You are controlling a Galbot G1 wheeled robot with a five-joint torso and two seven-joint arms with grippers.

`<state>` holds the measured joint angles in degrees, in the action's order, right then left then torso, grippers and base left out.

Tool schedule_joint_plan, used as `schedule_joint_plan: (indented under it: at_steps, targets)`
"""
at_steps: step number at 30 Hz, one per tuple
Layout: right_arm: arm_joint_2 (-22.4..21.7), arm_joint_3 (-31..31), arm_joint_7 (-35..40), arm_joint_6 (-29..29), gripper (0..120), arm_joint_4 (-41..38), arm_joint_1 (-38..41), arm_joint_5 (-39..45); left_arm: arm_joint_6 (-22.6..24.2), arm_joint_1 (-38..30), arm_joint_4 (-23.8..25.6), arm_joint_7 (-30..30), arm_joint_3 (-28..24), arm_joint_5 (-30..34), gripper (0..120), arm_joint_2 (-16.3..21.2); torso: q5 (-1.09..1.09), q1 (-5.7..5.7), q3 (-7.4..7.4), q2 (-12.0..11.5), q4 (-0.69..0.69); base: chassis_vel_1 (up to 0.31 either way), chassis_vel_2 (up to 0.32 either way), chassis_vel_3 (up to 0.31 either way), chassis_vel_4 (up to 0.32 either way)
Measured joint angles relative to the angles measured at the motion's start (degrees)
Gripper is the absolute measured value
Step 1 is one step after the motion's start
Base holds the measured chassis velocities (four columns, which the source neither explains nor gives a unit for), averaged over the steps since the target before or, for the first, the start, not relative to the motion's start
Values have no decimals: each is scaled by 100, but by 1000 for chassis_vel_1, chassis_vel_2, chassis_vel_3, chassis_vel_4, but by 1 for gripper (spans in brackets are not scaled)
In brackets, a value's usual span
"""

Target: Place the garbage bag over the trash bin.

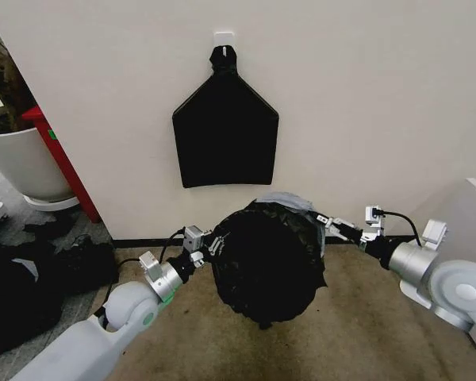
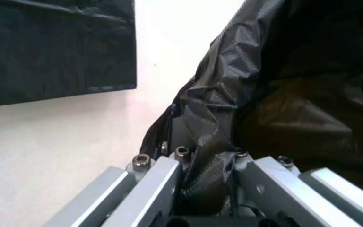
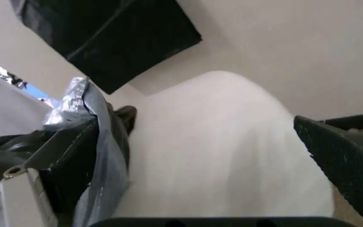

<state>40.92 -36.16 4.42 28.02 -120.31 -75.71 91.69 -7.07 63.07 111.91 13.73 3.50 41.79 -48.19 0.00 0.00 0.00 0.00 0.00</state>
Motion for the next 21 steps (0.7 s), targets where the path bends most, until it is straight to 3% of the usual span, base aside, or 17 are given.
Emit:
schedule_joint_plan:
  at_steps: [13,21]
  targets:
    - [33,82,-241,-9,100,321,-85,-175,-17,51,116,44,25,102,0,16,1,0,0,0,0,0,0,0,0]
    - [30,-239,-244,-27,100,-86,-300,94,237,42,-59,-480,-1,653,0,-116,-1,0,0,0,0,0,0,0,0]
